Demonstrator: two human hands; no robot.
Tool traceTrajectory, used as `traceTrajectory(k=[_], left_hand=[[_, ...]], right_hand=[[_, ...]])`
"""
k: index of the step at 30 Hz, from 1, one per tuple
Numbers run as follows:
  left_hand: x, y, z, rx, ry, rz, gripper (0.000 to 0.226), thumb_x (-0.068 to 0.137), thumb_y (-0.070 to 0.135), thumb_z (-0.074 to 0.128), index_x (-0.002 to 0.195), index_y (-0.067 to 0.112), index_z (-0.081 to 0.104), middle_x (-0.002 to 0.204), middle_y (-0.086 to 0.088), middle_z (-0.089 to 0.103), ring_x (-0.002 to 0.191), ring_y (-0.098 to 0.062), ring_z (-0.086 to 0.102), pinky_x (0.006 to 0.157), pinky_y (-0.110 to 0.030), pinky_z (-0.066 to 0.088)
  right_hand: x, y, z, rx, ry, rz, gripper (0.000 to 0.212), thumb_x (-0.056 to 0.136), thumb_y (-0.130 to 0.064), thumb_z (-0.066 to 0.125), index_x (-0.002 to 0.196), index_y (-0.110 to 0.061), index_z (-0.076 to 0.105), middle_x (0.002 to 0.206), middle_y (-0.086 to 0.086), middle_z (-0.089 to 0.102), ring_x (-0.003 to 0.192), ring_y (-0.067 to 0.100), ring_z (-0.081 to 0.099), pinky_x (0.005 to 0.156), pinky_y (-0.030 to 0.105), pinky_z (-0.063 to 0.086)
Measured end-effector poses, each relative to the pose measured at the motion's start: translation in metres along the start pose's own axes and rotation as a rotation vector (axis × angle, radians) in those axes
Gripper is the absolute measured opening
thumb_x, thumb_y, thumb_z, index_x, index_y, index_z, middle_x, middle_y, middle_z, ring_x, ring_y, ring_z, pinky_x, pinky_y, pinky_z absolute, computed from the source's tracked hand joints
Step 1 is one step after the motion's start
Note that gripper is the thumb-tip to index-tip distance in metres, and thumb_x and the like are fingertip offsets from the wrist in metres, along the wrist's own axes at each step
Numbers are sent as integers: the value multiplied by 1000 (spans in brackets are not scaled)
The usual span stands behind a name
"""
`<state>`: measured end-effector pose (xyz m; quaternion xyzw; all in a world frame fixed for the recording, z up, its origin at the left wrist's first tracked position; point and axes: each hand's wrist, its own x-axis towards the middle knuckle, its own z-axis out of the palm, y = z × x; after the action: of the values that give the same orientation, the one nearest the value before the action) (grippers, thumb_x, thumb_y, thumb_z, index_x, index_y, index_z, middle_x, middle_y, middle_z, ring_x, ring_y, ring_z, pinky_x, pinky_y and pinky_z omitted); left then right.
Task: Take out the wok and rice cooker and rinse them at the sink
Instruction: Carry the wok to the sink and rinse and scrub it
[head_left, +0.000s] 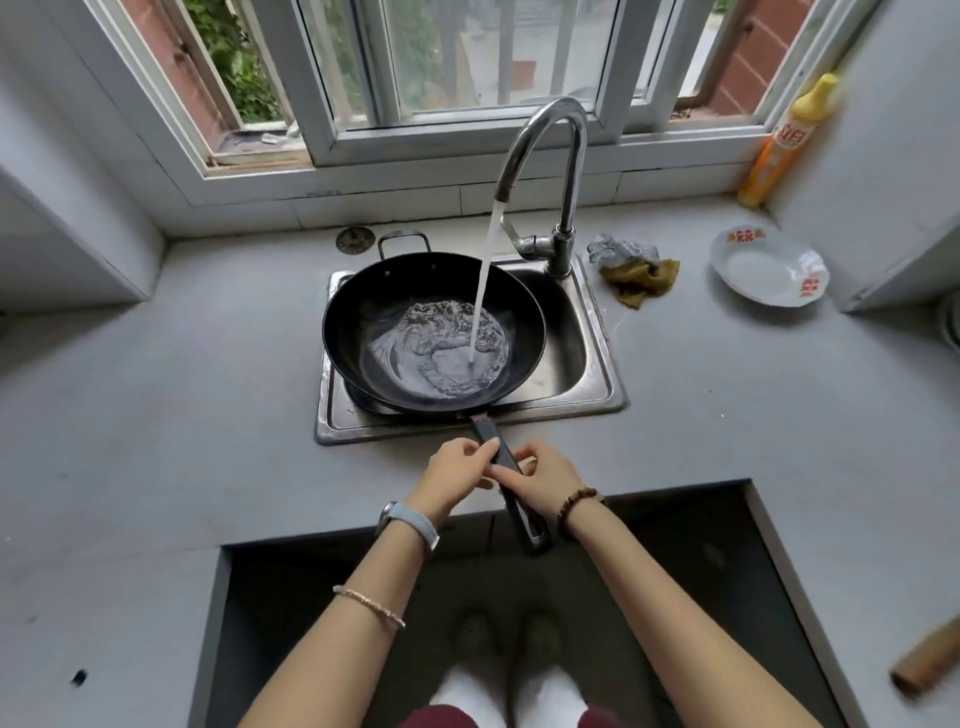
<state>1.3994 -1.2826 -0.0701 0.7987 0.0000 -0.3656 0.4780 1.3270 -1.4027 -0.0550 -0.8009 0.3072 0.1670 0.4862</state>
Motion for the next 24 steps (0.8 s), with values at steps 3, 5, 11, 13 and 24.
traceTrajectory(k=[3,5,11,13,24], left_hand=[[5,2,13,-107,3,-65,30,90,37,63,71,15,55,64,-1,60,59,-15,57,59,-27,47],[5,3,20,-278,-14,-131,26,88,33,68,75,13,57,65,-2,63,59,-15,59,62,-29,52],[5,1,30,-334,38,-107,31,84,33,73,76,5,62,69,-7,64,57,-13,60,51,-21,49],[7,0,33,-293,51,-102,34,83,37,72,74,5,63,69,-6,65,59,-14,60,54,-22,48],[11,1,39,-221,82,-115,32,87,35,68,72,8,59,75,-9,65,66,-19,59,57,-26,45]], right_hand=[[-4,-3,2,-13,-6,8,32,81,-38,69,99,-19,51,87,0,62,77,15,59,56,22,42],[-6,-5,4,7,-34,23,24,83,-31,66,95,-16,52,79,0,63,68,15,61,53,21,46],[-11,-2,18,124,-57,74,16,88,-23,55,98,-11,57,64,7,61,41,15,56,42,24,48],[-10,0,20,128,-30,70,13,89,-26,54,93,-13,56,63,7,59,40,15,54,41,25,48],[-11,-1,14,307,-127,138,14,93,-22,53,86,-11,53,55,6,52,38,14,48,40,25,46]])
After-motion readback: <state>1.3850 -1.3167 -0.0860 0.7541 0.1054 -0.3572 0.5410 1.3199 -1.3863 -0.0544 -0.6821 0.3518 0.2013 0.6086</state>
